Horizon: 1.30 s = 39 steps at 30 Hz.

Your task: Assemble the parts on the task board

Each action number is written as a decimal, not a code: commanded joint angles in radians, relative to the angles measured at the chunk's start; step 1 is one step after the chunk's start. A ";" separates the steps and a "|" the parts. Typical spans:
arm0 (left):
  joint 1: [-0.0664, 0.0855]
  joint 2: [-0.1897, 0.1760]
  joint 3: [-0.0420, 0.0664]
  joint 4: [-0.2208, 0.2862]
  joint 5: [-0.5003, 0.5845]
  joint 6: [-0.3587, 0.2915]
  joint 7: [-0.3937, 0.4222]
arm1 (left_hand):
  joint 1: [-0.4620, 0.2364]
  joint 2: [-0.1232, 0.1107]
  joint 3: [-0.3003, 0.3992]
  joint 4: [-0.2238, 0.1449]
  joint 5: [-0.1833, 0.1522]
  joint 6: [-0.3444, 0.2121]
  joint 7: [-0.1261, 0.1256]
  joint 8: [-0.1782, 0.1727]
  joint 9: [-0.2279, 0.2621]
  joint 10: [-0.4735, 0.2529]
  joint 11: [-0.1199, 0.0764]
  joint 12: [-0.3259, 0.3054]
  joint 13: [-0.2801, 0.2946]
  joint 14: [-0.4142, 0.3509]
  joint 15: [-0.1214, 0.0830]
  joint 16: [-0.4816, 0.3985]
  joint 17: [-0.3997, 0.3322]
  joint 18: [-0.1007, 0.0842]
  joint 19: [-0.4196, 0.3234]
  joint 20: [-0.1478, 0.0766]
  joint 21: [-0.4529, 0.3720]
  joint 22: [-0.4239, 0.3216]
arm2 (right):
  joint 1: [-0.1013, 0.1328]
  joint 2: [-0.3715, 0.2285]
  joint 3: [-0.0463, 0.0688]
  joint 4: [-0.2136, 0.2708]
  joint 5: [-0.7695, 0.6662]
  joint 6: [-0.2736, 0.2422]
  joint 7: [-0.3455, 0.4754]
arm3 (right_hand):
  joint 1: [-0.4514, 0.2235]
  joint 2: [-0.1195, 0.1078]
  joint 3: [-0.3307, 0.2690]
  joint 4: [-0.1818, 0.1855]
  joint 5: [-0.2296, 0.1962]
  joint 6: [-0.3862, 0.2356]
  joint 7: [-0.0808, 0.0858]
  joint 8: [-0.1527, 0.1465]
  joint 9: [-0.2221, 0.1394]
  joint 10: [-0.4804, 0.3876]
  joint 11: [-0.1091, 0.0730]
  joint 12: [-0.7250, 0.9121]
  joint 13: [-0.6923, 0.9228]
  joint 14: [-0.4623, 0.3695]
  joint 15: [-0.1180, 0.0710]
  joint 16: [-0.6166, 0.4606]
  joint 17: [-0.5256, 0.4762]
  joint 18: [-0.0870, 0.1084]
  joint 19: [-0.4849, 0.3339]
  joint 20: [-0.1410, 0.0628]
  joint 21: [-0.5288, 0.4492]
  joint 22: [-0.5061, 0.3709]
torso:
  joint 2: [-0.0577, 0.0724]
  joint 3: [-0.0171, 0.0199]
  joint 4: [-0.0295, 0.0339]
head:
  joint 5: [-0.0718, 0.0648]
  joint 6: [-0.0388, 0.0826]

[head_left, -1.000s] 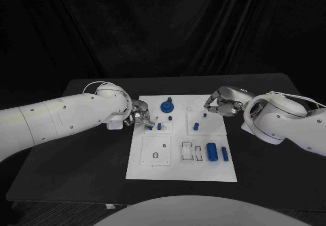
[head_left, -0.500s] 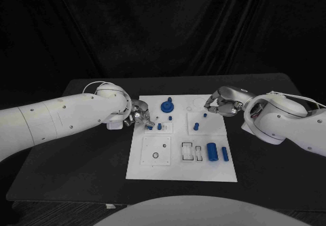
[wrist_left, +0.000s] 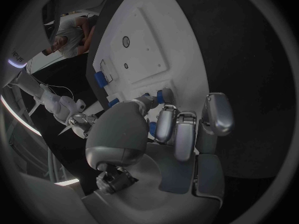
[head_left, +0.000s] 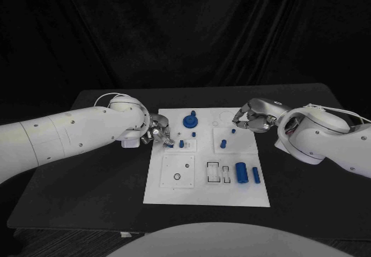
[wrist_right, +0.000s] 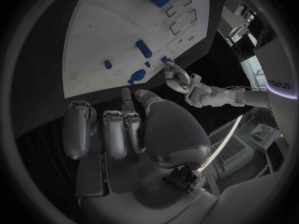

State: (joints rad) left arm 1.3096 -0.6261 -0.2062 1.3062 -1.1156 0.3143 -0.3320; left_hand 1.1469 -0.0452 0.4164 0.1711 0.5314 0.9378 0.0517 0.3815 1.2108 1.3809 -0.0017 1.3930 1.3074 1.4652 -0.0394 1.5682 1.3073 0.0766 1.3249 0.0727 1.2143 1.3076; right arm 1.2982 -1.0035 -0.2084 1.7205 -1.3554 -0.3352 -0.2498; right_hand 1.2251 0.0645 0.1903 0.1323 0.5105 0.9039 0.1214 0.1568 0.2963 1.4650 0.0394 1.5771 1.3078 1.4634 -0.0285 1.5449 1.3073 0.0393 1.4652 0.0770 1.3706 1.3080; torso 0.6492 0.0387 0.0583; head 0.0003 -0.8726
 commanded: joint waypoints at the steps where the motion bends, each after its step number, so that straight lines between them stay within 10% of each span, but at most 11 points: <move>1: -0.009 -0.004 -0.006 0.000 -0.012 0.012 -0.004 | -0.006 -0.011 0.047 -0.037 -0.006 -0.006 -0.004 0.004 0.002 0.000 -0.005 -0.001 0.123 0.106 -0.007 0.003 0.263 0.007 0.002 -0.006 0.005 0.152 | -0.002 -0.002 0.001 0.001 -0.002 -0.004 -0.010 | 0.008 -0.003 0.006 0.001 0.004 0.007 -0.001 -0.006 -0.001 0.106 0.000 -0.006 0.263 0.086 -0.001 -0.007 0.161 0.011 0.008 0.001 -0.003 0.195 | 0.000 0.0000 -0.0005 | 0.000 0.000; 13: -0.009 -0.002 -0.006 0.003 -0.012 -0.009 -0.003 | -0.044 -0.012 0.078 -0.037 -0.067 -0.019 0.004 -0.018 -0.016 -0.003 0.001 -0.003 0.120 0.106 -0.002 0.003 0.263 0.007 0.000 -0.003 0.002 0.151 | -0.003 0.000 0.001 -0.001 -0.002 -0.003 -0.010 | 0.008 -0.003 0.006 0.001 0.004 0.007 -0.001 -0.006 -0.001 0.106 0.000 -0.006 0.263 0.086 -0.001 -0.007 0.161 0.011 0.008 0.001 -0.003 0.195 | 0.000 0.0000 -0.0006 | 0.001 0.000; 20: -0.009 -0.002 -0.006 0.005 -0.012 -0.006 -0.004 | -0.114 0.005 0.013 0.018 -0.223 -0.010 0.015 -0.069 -0.070 -0.003 0.010 0.000 0.122 0.106 0.005 0.003 0.263 0.007 -0.001 0.004 0.000 0.151 | -0.003 0.000 0.001 -0.002 -0.002 -0.002 -0.010 | 0.008 -0.003 0.006 0.001 0.004 0.007 -0.001 -0.006 -0.001 0.106 0.000 -0.006 0.263 0.086 -0.001 -0.007 0.161 0.011 0.008 0.001 -0.003 0.195 | 0.000 0.0000 -0.0006 | 0.001 0.000; 29: -0.009 -0.003 -0.006 0.004 -0.012 -0.006 -0.004 | -0.223 0.045 -0.123 0.120 -0.343 0.019 0.025 -0.113 -0.130 -0.003 0.019 0.005 0.124 0.106 0.014 0.003 0.263 0.008 0.000 0.013 -0.003 0.151 | -0.003 0.000 0.001 -0.003 -0.002 0.001 -0.010 | 0.008 -0.003 0.006 0.001 0.004 0.007 -0.001 -0.006 -0.001 0.106 0.000 -0.006 0.263 0.086 -0.001 -0.007 0.161 0.011 0.008 0.001 -0.003 0.195 | -0.001 0.0003 -0.0006 | 0.000 0.000; 39: -0.009 -0.006 -0.006 0.003 -0.012 -0.006 -0.004 | -0.275 0.077 -0.186 0.121 -0.354 0.044 0.018 -0.083 -0.106 -0.002 0.015 0.007 0.125 0.106 0.012 0.003 0.263 0.008 0.003 0.012 0.000 0.152 | -0.003 0.000 0.001 -0.003 -0.002 0.003 -0.010 | 0.007 -0.004 0.008 -0.001 0.005 0.008 -0.001 -0.006 -0.001 0.106 0.000 -0.006 0.263 0.085 -0.001 -0.007 0.159 0.011 0.008 0.001 -0.004 0.195 | 0.000 0.0000 -0.0006 | 0.000 0.000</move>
State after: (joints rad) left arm 1.3087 -0.6316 -0.2078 1.3095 -1.1174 0.2973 -0.3333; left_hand 0.8769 0.0339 0.2328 0.2929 0.1813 0.9737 0.0696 0.2964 1.1039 1.3768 0.0089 1.3943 1.3074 1.4651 -0.0319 1.5681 1.3073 0.0767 1.3248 0.0806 1.2142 1.3078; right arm 1.2974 -1.0029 -0.2084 1.7176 -1.3551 -0.3343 -0.2496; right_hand 1.2251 0.0645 0.1933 0.1294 0.5104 0.9039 0.1215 0.1568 0.2965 1.4650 0.0394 1.5771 1.3078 1.4633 -0.0285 1.5411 1.3073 0.0394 1.4651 0.0770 1.3706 1.3076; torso 0.6490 0.0388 0.0577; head -0.0003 -0.8726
